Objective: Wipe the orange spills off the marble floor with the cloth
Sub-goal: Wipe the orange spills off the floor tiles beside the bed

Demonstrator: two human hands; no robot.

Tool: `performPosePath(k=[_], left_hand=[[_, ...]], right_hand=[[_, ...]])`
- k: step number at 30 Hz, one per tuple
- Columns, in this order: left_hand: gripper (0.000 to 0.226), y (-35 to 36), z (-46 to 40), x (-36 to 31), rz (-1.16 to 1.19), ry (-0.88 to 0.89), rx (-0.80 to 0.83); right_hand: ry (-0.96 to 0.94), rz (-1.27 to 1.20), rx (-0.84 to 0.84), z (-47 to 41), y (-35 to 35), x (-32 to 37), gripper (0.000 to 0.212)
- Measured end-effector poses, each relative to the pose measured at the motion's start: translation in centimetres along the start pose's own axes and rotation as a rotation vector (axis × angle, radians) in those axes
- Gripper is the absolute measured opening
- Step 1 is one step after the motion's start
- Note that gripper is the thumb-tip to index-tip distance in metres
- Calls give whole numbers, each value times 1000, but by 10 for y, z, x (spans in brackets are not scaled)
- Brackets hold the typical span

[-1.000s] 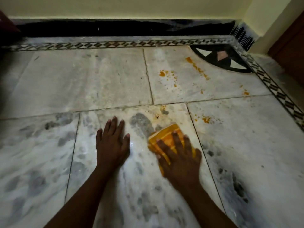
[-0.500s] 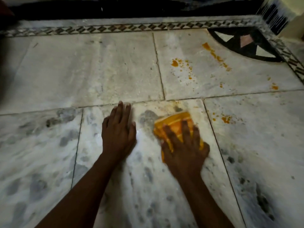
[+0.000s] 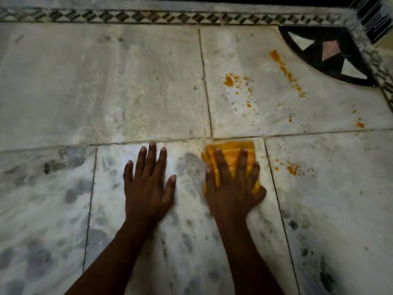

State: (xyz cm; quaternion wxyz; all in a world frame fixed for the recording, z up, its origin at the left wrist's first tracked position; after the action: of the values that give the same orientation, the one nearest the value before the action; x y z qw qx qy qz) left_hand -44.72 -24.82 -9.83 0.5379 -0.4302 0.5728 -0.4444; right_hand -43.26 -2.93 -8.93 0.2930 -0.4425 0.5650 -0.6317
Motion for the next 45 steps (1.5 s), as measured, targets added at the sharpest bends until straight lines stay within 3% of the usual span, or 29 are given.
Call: performPosePath(k=[4,7,10,14,17,21,23,25,28,32,34,37,39,45], left_hand=[[74,-3,-5,0,-1,-23,21],[74,-6,-5,-5,6,-1,33],[73,-6,-8,-5,0,-20,41],[73,-12,-7,-4,-2,-3,37],[73,-7,-1,-2,-6,-12,36],[73,-8,-1,-5,32,36,7],[74,-9,-3,-5,57,37,12],[74,-9,-2,-3,72,13,0],[75,-10,3,-1,93,27,-9],[77,-3,16,-8,58,146,-4],[78,1,16,-14,68,166,0],[83,4,27,-17,52,154,19],[81,7,55,-22,33,114,18],[72,21,147,-58,21,4,-25]], right_hand=[[109,-26,89,-27,15,35,62],[-59,50,156,10,1,31,61],[-238,87,221,75,-17,-15,63],[-66,86,122,49,-26,-72,57],[64,24,66,-6,-12,-47,55],[-207,62,178,-6,-1,-15,59],[-416,96,237,38,-8,-24,60],[-477,85,324,73,-16,-60,62],[-216,116,462,80,-28,-139,62],[162,-14,314,34,-29,-155,60],[132,-37,264,23,-19,-121,60],[-241,-12,156,65,-17,-88,55],[-404,-30,152,113,-24,-106,53],[-90,-5,170,99,-45,-187,53]])
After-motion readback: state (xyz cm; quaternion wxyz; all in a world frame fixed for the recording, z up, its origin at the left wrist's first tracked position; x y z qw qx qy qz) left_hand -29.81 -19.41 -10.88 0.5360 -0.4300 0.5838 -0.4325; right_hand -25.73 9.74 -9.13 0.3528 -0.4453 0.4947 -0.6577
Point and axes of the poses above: each hand's wrist, its own z-axis away from the middle knuckle, its own y-axis out of the palm, x = y × z, the point moved 6 cm from there along -z, towards the middle knuckle, and after that the axes turned 2 degrees about -z, right-handed, at the moved point
